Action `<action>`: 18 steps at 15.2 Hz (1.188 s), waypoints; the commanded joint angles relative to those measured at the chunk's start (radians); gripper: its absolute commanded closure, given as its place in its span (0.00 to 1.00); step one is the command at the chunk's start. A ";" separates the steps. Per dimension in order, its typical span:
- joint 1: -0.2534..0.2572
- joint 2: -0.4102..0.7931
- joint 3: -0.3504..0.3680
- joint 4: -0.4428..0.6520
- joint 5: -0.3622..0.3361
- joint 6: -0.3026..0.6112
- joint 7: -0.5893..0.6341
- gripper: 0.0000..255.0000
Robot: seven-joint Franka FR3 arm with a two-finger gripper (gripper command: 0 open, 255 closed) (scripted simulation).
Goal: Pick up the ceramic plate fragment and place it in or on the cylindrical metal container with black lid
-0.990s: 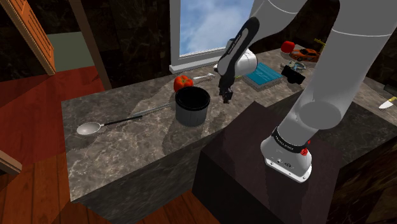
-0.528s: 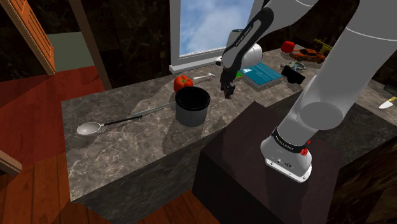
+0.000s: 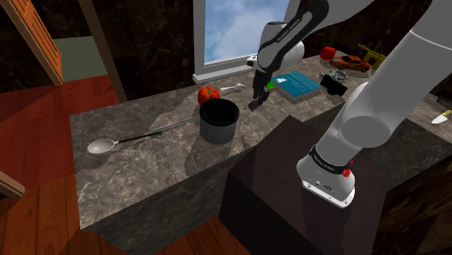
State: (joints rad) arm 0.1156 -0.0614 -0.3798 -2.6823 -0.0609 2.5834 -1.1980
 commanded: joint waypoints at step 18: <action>-0.091 0.455 0.071 0.211 0.353 0.085 -0.107 0.00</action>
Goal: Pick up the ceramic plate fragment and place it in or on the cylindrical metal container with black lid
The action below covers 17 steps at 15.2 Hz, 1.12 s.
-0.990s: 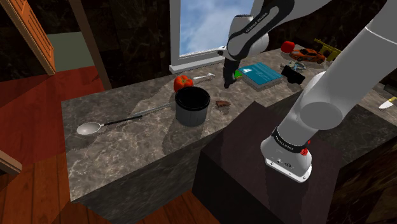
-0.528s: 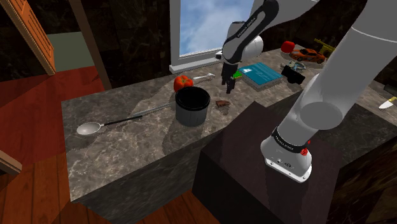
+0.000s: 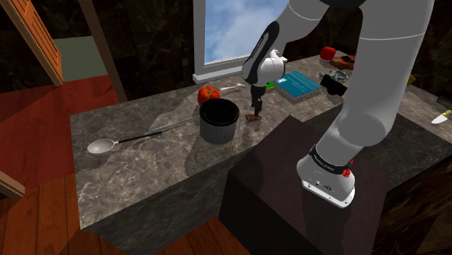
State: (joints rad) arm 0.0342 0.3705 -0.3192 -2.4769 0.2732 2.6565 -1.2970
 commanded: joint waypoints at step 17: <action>-0.053 0.117 0.070 0.020 0.082 0.091 -0.055 1.00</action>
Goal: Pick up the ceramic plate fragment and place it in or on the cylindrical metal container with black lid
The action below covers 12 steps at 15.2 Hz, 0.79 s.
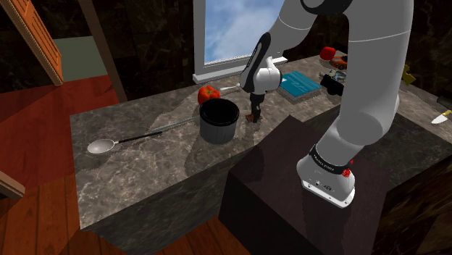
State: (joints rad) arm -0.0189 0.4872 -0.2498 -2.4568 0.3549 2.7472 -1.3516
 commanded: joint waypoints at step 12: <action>0.036 -0.079 -0.047 -0.026 -0.046 -0.053 0.034 1.00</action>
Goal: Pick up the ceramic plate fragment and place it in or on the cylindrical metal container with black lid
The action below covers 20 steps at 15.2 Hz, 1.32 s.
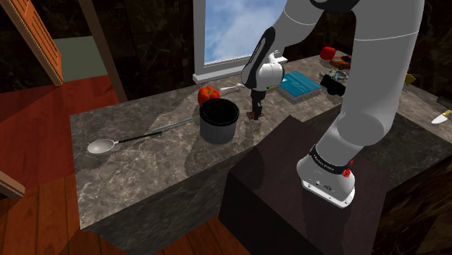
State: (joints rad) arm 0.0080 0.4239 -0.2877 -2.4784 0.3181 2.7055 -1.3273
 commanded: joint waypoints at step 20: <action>0.094 -0.328 -0.140 -0.045 -0.247 -0.258 0.180 1.00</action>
State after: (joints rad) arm 0.1013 0.1092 -0.4243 -2.5231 0.0815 2.4598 -1.1533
